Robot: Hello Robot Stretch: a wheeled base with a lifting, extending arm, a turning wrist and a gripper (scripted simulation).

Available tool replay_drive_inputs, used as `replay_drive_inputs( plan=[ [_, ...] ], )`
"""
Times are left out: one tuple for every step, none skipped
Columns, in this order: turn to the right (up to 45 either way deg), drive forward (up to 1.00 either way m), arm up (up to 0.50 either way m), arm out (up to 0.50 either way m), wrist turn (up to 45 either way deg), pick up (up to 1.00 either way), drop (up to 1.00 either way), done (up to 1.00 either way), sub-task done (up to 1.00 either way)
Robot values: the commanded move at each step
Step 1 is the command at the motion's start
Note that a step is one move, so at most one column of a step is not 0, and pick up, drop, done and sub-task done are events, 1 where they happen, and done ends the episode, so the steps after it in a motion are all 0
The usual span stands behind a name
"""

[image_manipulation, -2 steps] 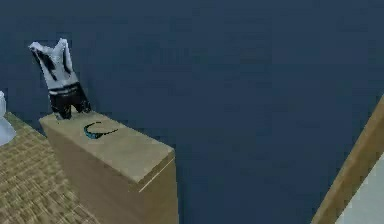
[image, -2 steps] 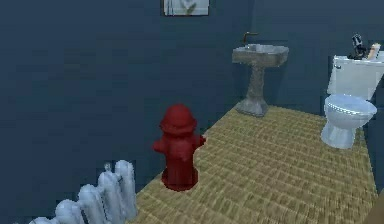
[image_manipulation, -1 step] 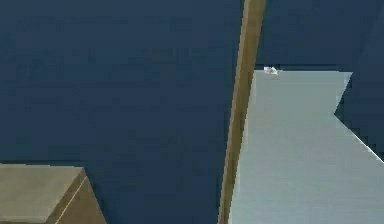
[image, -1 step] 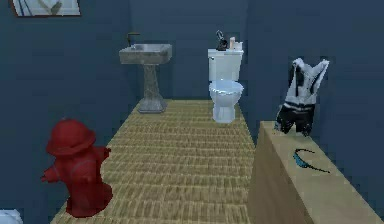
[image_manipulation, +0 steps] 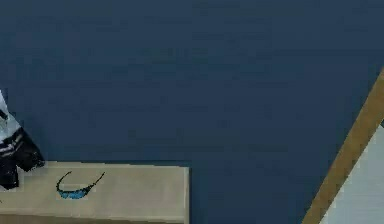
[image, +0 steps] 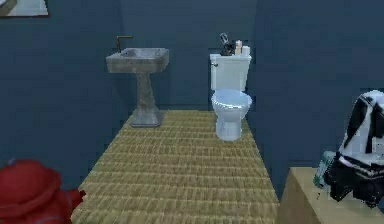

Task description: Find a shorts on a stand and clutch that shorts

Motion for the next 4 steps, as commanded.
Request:
replay_drive_inputs(
  plan=[
    [-39.0,0.00,0.00,0.00,0.0,0.00,0.00,0.00,0.00],
    [0.0,0.00,0.50,0.00,0.0,0.00,0.00,0.00,0.00],
    [0.0,0.00,0.38,0.00,0.0,0.00,0.00,0.00,0.00],
    [0.0,0.00,0.00,0.44,0.0,0.00,0.00,0.00,0.00]
  ],
)
